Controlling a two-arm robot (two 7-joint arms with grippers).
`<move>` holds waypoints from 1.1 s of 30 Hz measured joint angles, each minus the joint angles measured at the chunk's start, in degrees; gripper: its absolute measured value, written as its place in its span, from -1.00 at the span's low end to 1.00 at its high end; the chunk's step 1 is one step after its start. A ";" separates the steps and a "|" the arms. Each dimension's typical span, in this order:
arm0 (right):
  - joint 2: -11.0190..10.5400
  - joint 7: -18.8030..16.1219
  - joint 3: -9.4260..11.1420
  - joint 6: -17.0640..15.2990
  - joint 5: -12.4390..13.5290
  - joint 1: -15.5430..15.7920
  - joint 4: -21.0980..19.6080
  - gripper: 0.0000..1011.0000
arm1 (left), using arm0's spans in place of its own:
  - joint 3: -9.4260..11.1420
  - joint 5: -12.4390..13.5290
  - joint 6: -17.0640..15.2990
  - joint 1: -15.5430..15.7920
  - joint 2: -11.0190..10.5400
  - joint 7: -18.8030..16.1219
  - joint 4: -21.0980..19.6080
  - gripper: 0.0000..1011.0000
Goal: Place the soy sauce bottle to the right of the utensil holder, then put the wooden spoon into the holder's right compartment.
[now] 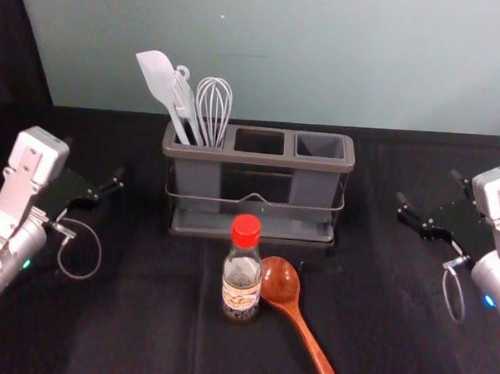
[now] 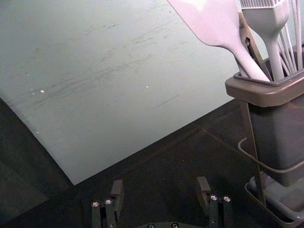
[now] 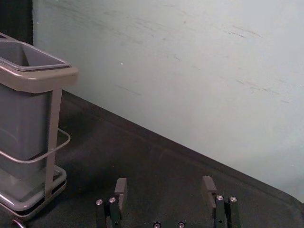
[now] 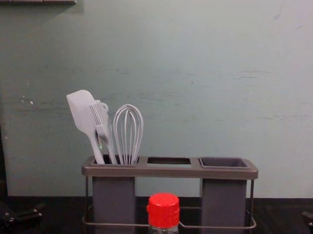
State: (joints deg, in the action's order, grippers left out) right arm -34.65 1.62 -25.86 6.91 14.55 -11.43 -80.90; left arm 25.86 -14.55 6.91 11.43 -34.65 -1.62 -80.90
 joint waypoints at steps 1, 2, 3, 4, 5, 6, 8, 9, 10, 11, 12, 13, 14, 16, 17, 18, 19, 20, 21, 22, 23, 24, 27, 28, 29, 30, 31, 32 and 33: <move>0.00 0.00 0.00 0.00 0.00 0.00 0.00 0.98 | 0.00 0.00 0.00 0.00 0.00 0.00 0.00 0.99; 0.00 0.00 0.00 0.00 0.00 0.00 0.00 0.98 | 0.00 0.00 0.00 0.00 0.00 0.00 0.00 0.99; 0.00 0.00 0.00 0.00 0.00 0.00 0.00 0.98 | 0.00 0.00 0.00 0.00 0.00 0.00 0.00 0.99; 0.00 0.00 0.00 0.00 0.00 0.00 0.00 0.98 | 0.00 0.00 0.00 0.00 0.00 0.00 0.00 0.99; 0.00 0.00 0.00 0.00 0.00 0.00 0.00 0.98 | 0.00 0.00 0.00 0.00 0.00 0.00 0.00 0.99; 0.00 0.00 0.00 0.00 0.00 0.00 0.00 0.98 | 0.00 0.00 0.00 0.00 0.00 0.00 0.00 0.99; 0.00 0.00 0.00 0.00 0.00 0.00 0.00 0.98 | 0.00 0.00 0.00 0.00 0.00 0.00 0.00 0.99; 0.00 0.00 0.00 0.00 0.00 0.00 0.00 0.98 | 0.00 0.00 0.00 0.00 0.00 0.00 0.00 0.99; 0.00 0.00 0.00 0.00 0.00 0.00 0.00 0.98 | 0.00 0.00 0.00 0.00 0.00 0.00 0.00 0.99; 0.00 0.00 0.00 0.00 0.00 0.00 0.00 0.98 | 0.00 0.00 0.00 0.00 0.00 0.00 0.00 0.99; 0.00 0.00 0.00 0.00 0.00 0.00 0.00 0.98 | 0.00 0.00 0.00 0.00 0.00 0.00 0.00 0.99; 0.00 0.00 0.00 0.00 0.00 0.00 0.00 0.98 | 0.00 0.00 0.00 0.00 0.00 0.00 0.00 0.99; 0.00 0.00 0.00 0.00 0.00 0.00 0.00 0.98 | 0.00 0.01 0.00 0.00 0.00 0.00 0.00 0.99; 0.00 0.00 0.00 0.00 0.00 0.00 0.00 0.98 | 0.00 0.00 0.00 0.00 0.00 0.00 0.00 0.99; 0.00 0.00 0.00 0.00 0.00 0.00 0.00 0.98 | 0.00 0.00 0.00 0.00 0.00 0.00 0.00 0.99; 0.00 0.00 0.00 0.00 0.00 0.00 0.00 0.98 | 0.00 0.00 0.00 0.00 0.00 0.00 0.00 0.99; 0.00 0.00 0.00 0.00 0.00 0.00 0.00 0.98 | 0.00 0.00 0.00 0.00 0.00 0.00 0.00 0.99; 0.00 0.00 0.00 0.00 0.00 0.00 0.00 0.98 | 0.00 0.00 0.00 0.00 0.00 0.00 0.00 0.99; 0.00 0.00 0.00 0.00 0.00 0.00 0.00 0.98 | 0.00 0.00 0.00 0.00 0.00 0.00 0.00 0.99; 0.00 0.00 0.00 0.00 0.00 0.00 0.00 0.98 | 0.00 0.00 0.00 0.00 0.00 0.00 0.00 0.99; 0.00 0.00 0.00 0.00 0.00 0.00 0.00 0.98 | 0.00 0.00 0.00 0.00 0.00 0.00 0.00 0.99; 0.00 0.00 0.00 0.00 0.00 0.00 0.00 0.98 | 0.00 0.00 0.00 0.00 0.00 0.00 0.00 0.99; 0.06 -0.06 0.47 1.30 -0.55 0.52 -0.12 0.98 | 0.00 0.00 0.00 0.00 0.00 0.00 0.00 0.99; 0.08 -0.07 0.59 1.60 -0.72 0.69 -0.24 0.98 | 0.00 0.00 0.00 0.00 0.00 0.00 0.00 0.99; 0.10 -0.07 0.85 2.02 -0.98 1.00 -0.50 0.98 | 0.00 0.01 0.00 0.00 0.00 0.00 0.00 0.99; 0.10 -0.07 0.85 2.02 -0.98 1.00 -0.50 0.98 | 0.00 0.01 0.00 0.00 0.00 0.00 0.00 0.99; 0.12 -0.08 1.21 2.32 -1.06 1.43 -0.91 0.98 | 0.00 0.00 0.00 0.00 0.00 0.00 0.00 0.99; 0.11 -0.08 1.71 2.47 -0.99 1.97 -1.45 0.98 | 0.00 0.00 0.00 0.00 0.00 0.00 0.00 0.99; 0.06 -0.09 1.95 2.50 -0.95 2.24 -1.76 0.98 | 0.00 0.01 0.00 0.00 0.00 0.00 0.00 0.99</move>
State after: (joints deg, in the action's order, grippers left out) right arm -34.58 1.53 -23.91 9.41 13.60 -9.19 -82.66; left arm 25.86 -14.55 6.91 11.43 -34.65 -1.62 -80.90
